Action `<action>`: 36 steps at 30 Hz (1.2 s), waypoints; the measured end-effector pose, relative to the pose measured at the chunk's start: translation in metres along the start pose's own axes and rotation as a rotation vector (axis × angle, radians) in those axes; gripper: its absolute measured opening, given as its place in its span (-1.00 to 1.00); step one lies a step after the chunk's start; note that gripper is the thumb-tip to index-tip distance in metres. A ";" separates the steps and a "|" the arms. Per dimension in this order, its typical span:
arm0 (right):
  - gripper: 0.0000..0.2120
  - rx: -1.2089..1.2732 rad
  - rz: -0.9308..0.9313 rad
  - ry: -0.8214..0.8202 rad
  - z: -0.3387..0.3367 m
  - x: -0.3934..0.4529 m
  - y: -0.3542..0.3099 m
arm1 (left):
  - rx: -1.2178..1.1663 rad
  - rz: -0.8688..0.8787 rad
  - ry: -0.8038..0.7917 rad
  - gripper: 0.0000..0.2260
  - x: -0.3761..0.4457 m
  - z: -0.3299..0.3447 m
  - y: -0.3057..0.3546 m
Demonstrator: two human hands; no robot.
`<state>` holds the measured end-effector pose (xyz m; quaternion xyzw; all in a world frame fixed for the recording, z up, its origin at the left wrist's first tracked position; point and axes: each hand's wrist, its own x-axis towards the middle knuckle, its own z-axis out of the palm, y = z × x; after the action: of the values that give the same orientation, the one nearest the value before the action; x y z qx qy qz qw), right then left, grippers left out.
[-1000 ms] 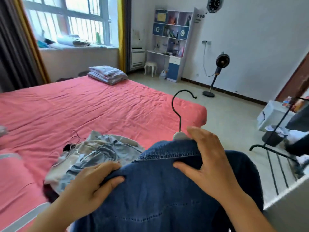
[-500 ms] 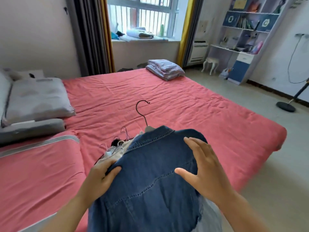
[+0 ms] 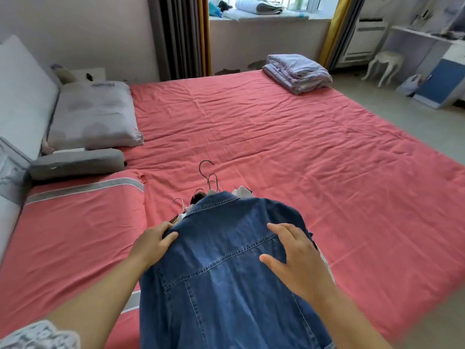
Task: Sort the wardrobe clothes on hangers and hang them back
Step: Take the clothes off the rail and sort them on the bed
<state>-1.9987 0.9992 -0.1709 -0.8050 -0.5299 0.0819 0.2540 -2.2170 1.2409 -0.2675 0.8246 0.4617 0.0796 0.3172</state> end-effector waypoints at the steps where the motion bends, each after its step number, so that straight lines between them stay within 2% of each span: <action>1: -0.44 0.021 0.005 -0.026 0.002 0.001 0.000 | 0.034 -0.052 0.007 -0.88 0.005 -0.001 -0.002; 3: -0.45 0.050 0.010 -0.041 0.004 0.002 0.002 | 0.074 -0.127 0.009 -0.74 0.010 -0.004 -0.003; 6: -0.49 0.074 0.013 -0.024 0.000 -0.001 0.004 | 0.092 -0.128 -0.004 -0.71 0.010 -0.013 0.008; 10: -0.60 0.070 0.025 0.067 -0.009 -0.007 0.003 | 0.115 -0.007 0.010 -0.74 -0.002 -0.026 0.041; 14: -0.62 0.084 0.023 0.148 -0.020 -0.023 -0.008 | 0.095 0.130 -0.016 -0.74 -0.025 -0.035 0.077; 17: -0.64 0.102 0.052 0.196 -0.030 -0.044 -0.020 | 0.074 0.278 -0.066 -0.68 -0.053 -0.041 0.108; 22: -0.73 0.107 0.207 0.405 -0.052 -0.102 -0.044 | 0.046 0.564 -0.188 -0.40 -0.114 -0.048 0.165; 26: -0.75 0.094 0.304 0.568 -0.078 -0.175 -0.072 | 0.081 0.829 -0.250 -0.58 -0.169 -0.043 0.209; 29: -0.73 0.058 0.391 0.660 -0.096 -0.234 -0.093 | 0.045 1.029 -0.270 -0.60 -0.207 -0.038 0.238; 32: -0.76 -0.014 0.511 0.748 -0.113 -0.298 -0.113 | 0.010 1.177 -0.400 -0.59 -0.251 -0.025 0.268; 36: -0.79 -0.120 0.691 0.917 -0.134 -0.395 -0.146 | -0.013 1.440 -0.594 -0.43 -0.325 -0.001 0.309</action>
<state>-2.2317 0.6480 -0.0379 -0.8976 -0.0757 -0.2271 0.3703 -2.1806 0.8623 -0.0296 0.9062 -0.2922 0.0444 0.3024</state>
